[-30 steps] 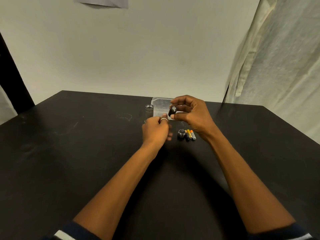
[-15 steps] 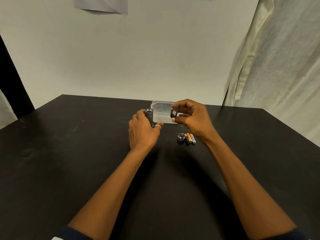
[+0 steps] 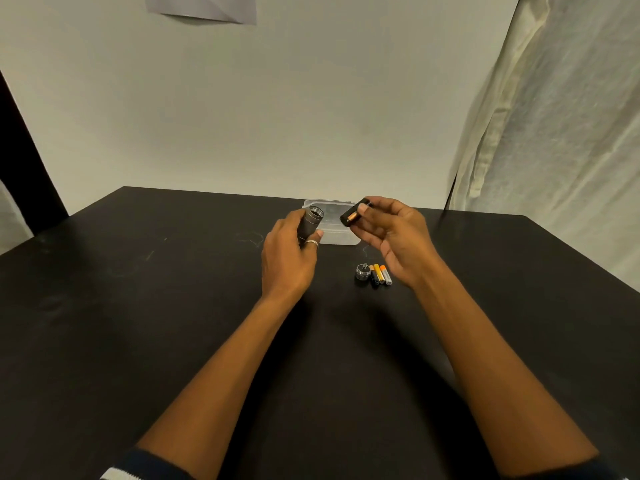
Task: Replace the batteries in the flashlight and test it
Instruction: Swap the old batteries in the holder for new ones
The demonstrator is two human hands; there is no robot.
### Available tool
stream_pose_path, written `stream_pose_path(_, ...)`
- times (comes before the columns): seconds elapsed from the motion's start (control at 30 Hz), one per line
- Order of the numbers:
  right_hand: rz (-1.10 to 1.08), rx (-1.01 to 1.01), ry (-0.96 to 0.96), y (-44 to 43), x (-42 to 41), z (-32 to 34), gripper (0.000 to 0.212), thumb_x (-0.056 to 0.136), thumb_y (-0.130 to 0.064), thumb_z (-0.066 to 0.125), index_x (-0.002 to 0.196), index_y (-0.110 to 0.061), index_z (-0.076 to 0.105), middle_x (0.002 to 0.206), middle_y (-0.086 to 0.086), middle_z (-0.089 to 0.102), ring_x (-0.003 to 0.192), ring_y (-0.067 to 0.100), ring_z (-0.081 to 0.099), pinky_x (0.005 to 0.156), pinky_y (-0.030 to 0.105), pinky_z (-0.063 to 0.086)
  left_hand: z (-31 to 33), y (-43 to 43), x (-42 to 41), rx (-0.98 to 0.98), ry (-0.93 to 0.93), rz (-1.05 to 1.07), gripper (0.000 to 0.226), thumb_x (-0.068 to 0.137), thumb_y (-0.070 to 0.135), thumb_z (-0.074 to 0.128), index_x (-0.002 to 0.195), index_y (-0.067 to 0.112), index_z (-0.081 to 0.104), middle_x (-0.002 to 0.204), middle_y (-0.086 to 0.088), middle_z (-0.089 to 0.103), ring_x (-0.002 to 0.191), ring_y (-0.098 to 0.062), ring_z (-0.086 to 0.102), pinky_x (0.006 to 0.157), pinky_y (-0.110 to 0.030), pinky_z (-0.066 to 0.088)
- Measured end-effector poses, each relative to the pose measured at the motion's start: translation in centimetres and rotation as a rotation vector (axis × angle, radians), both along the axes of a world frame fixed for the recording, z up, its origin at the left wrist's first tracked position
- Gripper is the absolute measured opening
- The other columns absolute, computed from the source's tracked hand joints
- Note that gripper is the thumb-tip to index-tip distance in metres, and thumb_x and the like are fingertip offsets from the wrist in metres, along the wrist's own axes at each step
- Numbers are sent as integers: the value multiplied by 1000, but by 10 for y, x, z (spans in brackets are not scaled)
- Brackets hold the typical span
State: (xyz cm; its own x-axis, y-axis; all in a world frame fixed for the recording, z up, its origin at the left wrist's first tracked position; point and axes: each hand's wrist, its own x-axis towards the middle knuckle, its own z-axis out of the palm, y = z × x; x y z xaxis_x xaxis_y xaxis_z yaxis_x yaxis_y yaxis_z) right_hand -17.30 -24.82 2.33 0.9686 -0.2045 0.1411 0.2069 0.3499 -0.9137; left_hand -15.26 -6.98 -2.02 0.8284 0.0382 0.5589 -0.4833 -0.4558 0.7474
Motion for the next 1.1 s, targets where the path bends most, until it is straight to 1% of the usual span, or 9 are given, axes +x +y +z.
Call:
stream_pose_path(0.07, 23, 122, 34, -2, 1, -1, 22, 93, -3, 71, 113, 0, 64, 103, 18, 79, 100, 32, 77, 81, 36, 63, -1, 0, 0, 1, -24, -13, 37, 96, 24, 68, 133, 22, 61, 109, -2, 60, 93, -18, 59, 81, -29, 52)
stream_pose_path(0.17, 41, 203, 76, -2, 2, -3, 15, 96, -7, 68, 108, 2, 65, 100, 19, 78, 96, 29, 78, 78, 35, 64, -2, 0, 1, 5, -42, -35, 38, 96, 23, 68, 134, 23, 62, 109, 0, 58, 90, -14, 58, 75, -12, 42)
stream_pose_path(0.2, 50, 219, 89, -1, 2, -3, 15, 96, -7, 68, 107, 2, 66, 103, 20, 78, 96, 29, 78, 78, 35, 64, -2, 0, 1, 11, -45, -41, 39, 96, 23, 68, 134, 24, 62, 109, 1, 57, 90, -13, 58, 75, -12, 42)
stream_pose_path(0.3, 78, 262, 111, -1, 2, -2, 15, 97, -7, 65, 108, 3, 67, 106, 21, 77, 99, 29, 77, 76, 34, 64, -2, -1, 0, 41, -69, -44, 40, 95, 24, 69, 135, 28, 61, 108, 2, 57, 92, -14, 58, 79, -24, 49)
stream_pose_path(0.43, 73, 241, 113, -1, 1, -1, 16, 98, -8, 64, 109, 4, 66, 104, 20, 78, 98, 29, 78, 76, 34, 64, -1, -1, -1, 77, -100, -20, 44, 93, 24, 72, 136, 30, 62, 112, -1, 60, 100, -19, 58, 81, -35, 53)
stream_pose_path(0.63, 42, 102, 57, 4, 4, -3, 11, 98, -8, 66, 105, 1, 63, 98, 18, 79, 97, 30, 78, 78, 35, 63, -3, -3, -2, 159, -114, 7, 47, 93, 24, 72, 138, 29, 61, 111, 0, 58, 105, -21, 52, 77, -32, 46)
stream_pose_path(0.87, -76, -128, -1, 13, 2, -4, 10, 95, -11, 72, 101, -5, 66, 104, 16, 78, 98, 27, 78, 85, 36, 63, -6, -3, 2, 163, -100, -18, 45, 92, 22, 72, 136, 26, 63, 107, -2, 59, 99, -23, 55, 80, -39, 52)
stream_pose_path(1.0, -166, -300, -43, 14, 0, -3, 8, 93, -16, 75, 95, -12, 68, 100, 8, 78, 95, 19, 77, 76, 27, 62, -9, -4, 5, 162, -98, -48, 44, 91, 21, 74, 134, 25, 64, 108, -3, 60, 98, -23, 56, 81, -35, 51)
stream_pose_path(1.1, -216, -311, -73, 14, 0, -2, 8, 91, -15, 77, 91, -12, 70, 95, 8, 77, 91, 19, 77, 72, 24, 61, -9, -5, 5, 162, -93, -61, 45, 91, 21, 74, 135, 24, 64, 108, -3, 60, 97, -21, 57, 81, -33, 52)
